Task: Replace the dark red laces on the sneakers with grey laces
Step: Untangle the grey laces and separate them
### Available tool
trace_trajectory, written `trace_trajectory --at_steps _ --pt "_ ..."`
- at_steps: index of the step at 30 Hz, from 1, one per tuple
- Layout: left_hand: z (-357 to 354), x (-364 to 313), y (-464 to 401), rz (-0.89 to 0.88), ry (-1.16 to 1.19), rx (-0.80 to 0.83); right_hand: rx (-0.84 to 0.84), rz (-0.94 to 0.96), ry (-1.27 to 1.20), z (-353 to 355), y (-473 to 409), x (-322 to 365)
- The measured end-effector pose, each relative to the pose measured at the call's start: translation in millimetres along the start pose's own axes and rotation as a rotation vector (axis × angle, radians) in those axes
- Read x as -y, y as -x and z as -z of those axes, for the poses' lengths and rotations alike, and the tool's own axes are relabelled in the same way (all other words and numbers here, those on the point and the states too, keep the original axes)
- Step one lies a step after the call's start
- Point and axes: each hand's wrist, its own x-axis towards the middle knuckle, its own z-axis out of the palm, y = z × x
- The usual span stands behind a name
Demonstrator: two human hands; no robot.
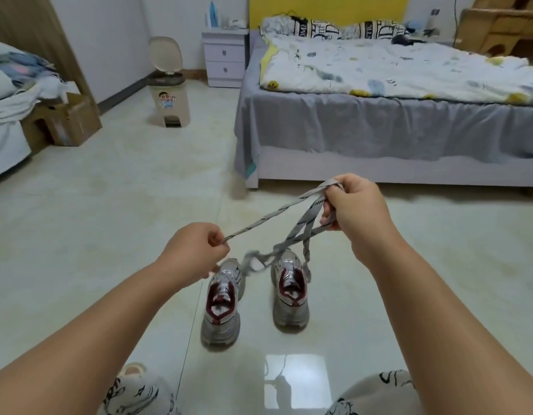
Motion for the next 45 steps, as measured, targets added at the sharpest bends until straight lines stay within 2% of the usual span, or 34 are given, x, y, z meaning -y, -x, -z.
trace_trajectory --at_steps 4,9,12,14,17,22,25,27,30,35,41,45 --pt "3 13 -9 -0.016 -0.198 0.057 -0.047 0.028 0.022 8 3 0" --pt "3 3 -8 -0.104 -0.317 0.06 0.2 -0.018 0.261 7 15 -4" --pt "-3 -14 7 -0.27 -0.114 -0.028 0.281 0.0 0.354 -1 23 -6" --pt "-8 -25 19 -0.352 0.059 0.017 0.307 -0.027 0.309 -8 27 -7" --pt "-19 -32 29 -0.378 0.188 0.103 0.331 -0.076 0.245 -17 31 -8" --pt "-28 -32 21 -0.339 0.196 0.06 0.365 -0.12 0.211 -19 31 -8" --pt "-31 -33 14 -0.332 0.21 0.101 0.401 -0.118 0.218 -20 30 -8" --pt "-33 -35 10 -0.343 0.242 0.156 0.36 -0.083 0.239 -19 28 -9" --pt "-33 -41 6 -0.351 0.269 0.161 0.206 -0.055 0.254 -15 26 -12" --pt "-32 -48 0 -0.276 0.333 0.149 -0.021 -0.174 -0.06 -6 17 -17" --pt "-35 -48 -13 -0.205 0.304 0.295 0.038 -0.358 -0.683 19 1 -16" --pt "-35 -47 -23 -0.168 0.242 0.415 -0.094 -0.369 -0.866 43 -26 -14"
